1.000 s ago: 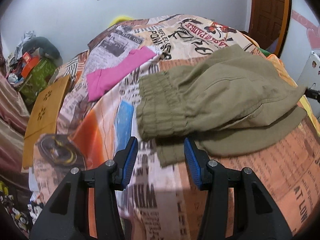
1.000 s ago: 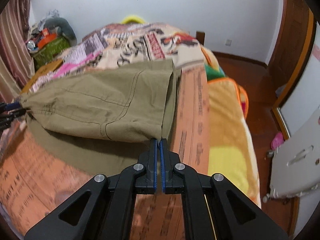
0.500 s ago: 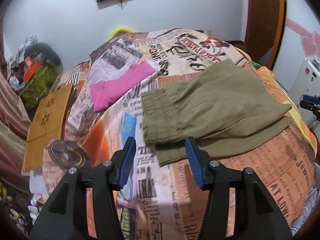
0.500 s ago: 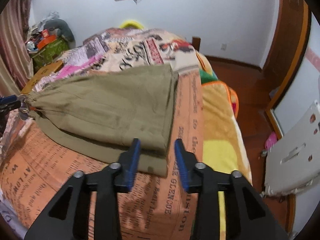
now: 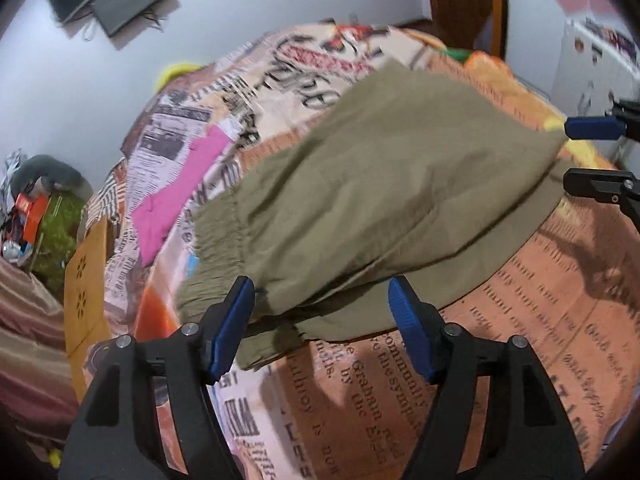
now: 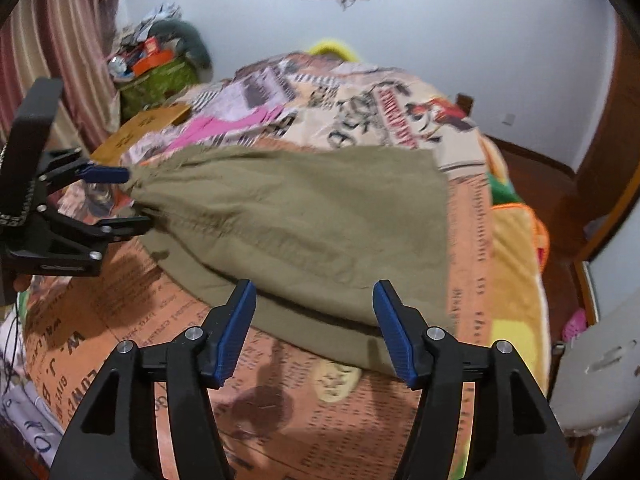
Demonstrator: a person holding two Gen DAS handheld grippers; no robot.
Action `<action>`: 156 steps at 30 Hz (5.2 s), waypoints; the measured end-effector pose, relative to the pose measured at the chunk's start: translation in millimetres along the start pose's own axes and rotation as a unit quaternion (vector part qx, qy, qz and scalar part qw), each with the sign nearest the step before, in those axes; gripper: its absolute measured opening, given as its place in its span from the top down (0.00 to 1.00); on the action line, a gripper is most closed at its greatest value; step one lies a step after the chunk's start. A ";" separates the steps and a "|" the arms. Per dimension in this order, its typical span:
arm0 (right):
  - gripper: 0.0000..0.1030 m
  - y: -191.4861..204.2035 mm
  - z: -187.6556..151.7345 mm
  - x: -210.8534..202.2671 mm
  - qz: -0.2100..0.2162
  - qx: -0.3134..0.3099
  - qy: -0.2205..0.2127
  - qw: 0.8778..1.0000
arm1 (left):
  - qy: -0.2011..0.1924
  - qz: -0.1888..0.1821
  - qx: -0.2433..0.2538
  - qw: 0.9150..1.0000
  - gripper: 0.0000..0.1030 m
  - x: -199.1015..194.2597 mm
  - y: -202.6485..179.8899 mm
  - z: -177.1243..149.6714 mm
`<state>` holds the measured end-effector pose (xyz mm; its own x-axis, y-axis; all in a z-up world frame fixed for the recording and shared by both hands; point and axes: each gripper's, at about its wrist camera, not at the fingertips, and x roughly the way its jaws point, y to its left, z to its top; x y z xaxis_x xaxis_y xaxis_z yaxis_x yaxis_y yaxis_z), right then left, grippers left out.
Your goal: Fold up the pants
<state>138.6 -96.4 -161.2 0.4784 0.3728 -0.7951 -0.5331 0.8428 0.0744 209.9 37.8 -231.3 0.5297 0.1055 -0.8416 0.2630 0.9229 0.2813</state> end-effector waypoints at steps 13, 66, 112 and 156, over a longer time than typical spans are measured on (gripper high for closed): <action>0.45 28.2 4.7 54.9 0.024 -0.056 0.059 0.996 | -0.020 0.001 0.030 0.999 0.57 9.3 -9.8 11.0; 0.83 18.2 -11.1 7.3 0.067 -0.004 0.043 0.997 | -0.046 -0.070 -0.109 0.990 0.63 -47.7 26.5 -31.9; 0.59 -61.0 -30.3 26.1 -0.009 0.119 0.064 0.991 | -0.036 -0.027 -0.204 0.978 0.24 -16.2 85.8 -34.0; 0.72 -182.2 127.7 202.3 -0.004 0.146 0.042 0.988 | 0.025 -0.024 -0.219 0.975 0.22 123.5 141.9 43.1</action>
<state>421.6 -124.9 -258.8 0.4158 0.3417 -0.8428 -0.2998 0.9264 0.2277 347.4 165.9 -275.4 0.4830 0.0661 -0.8731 -0.0889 0.9957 0.0262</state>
